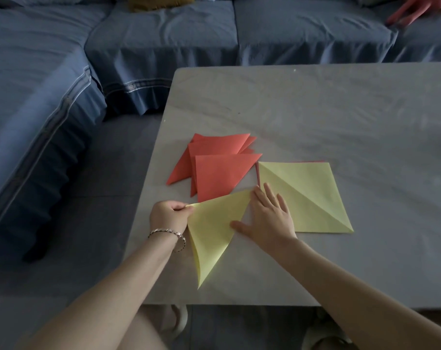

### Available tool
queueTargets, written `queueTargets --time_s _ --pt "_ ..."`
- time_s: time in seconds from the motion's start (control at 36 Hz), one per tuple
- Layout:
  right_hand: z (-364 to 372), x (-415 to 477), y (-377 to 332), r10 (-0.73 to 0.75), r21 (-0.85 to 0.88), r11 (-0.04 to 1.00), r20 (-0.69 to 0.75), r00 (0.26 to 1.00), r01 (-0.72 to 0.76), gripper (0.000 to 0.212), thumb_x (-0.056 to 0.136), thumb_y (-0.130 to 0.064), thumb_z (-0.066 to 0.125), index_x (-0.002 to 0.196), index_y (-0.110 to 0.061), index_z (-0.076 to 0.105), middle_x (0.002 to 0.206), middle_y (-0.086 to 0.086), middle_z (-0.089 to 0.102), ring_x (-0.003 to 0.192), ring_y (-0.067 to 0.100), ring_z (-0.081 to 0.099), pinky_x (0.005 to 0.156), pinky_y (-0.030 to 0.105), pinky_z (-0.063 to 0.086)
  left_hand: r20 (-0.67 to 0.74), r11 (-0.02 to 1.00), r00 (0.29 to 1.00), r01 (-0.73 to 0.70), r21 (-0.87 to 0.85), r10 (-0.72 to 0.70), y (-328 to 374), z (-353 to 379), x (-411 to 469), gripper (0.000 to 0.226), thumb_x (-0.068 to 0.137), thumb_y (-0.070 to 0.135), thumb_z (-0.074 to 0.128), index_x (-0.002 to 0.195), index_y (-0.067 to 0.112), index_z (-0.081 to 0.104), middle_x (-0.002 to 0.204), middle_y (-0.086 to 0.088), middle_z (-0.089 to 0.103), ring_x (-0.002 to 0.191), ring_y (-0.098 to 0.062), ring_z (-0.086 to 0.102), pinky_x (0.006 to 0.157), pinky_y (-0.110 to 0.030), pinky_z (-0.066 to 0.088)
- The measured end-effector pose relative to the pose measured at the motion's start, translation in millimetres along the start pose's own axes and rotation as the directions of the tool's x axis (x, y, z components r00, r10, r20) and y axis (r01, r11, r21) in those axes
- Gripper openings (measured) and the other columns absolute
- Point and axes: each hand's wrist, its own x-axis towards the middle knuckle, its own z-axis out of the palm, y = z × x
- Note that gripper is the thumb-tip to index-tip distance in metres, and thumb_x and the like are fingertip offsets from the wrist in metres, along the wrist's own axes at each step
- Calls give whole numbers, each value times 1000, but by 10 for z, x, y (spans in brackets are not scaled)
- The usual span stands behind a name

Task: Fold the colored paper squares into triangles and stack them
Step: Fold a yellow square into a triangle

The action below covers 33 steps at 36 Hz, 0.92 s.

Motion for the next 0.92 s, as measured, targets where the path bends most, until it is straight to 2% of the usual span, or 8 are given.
queueTargets --time_s 0.19,0.39,0.53,0.64,0.75,0.81,0.86,0.92 --pt "16 -258 -186 -92 -46 994 96 991 96 122 66 -82 46 146 -6 -3 156 5 -11 141 17 -20 115 39 -11 -2 1000 1000 1 -4 -1 1 8 11 18 78 11 69 94 1 71 95 -14 70 75 -18 55 71 -21 36" --pt "139 -496 -480 -178 -88 977 182 967 197 131 63 -82 50 143 0 -15 151 13 -24 127 20 -36 112 41 -18 -10 1000 1000 10 -8 -10 -14 25 17 16 79 11 69 91 3 71 93 -14 70 75 -19 55 71 -21 37" --pt "213 -564 -573 -250 -9 967 167 954 255 129 64 -78 54 144 2 -9 153 13 -20 127 18 -36 107 38 -23 -21 1000 1000 4 -13 -5 -19 30 12 14 79 12 68 90 3 71 90 -13 69 75 -20 56 71 -22 37" --pt "109 -576 -394 -326 150 937 60 943 314 103 72 -71 53 148 -14 11 156 -3 -1 140 7 -16 107 28 -20 -35 991 991 -131 -19 130 -15 5 -9 8 80 12 67 84 6 70 80 -7 67 76 -18 59 68 -21 38" --pt "-20 -579 -50 -232 343 893 -204 951 292 61 82 -57 40 131 -22 50 145 -5 37 133 1 18 114 27 11 -95 926 923 -378 -20 374 118 -63 2 4 82 11 65 78 11 65 75 0 62 70 -11 55 58 -18 36" --pt "-51 -547 158 -150 368 898 -265 953 243 39 87 -38 54 120 -18 59 139 -1 46 131 5 28 111 30 25 -156 909 900 -416 -27 407 252 -108 91 6 82 11 65 83 6 67 78 0 61 74 -13 55 61 -18 35" --pt "-97 -511 341 -104 328 925 -273 957 194 30 87 -23 60 116 -16 62 137 0 47 134 13 32 108 27 24 -199 917 901 -398 -26 386 411 -143 227 13 84 12 63 90 0 67 84 -5 63 79 -16 55 66 -18 36" --pt "-146 -473 501 -61 285 948 -276 959 142 30 86 -20 62 116 -16 62 137 1 47 135 17 32 108 27 23 -228 925 905 -377 -43 359 538 -170 395 20 84 10 62 99 -3 64 95 -15 65 85 -22 58 69 -19 37"
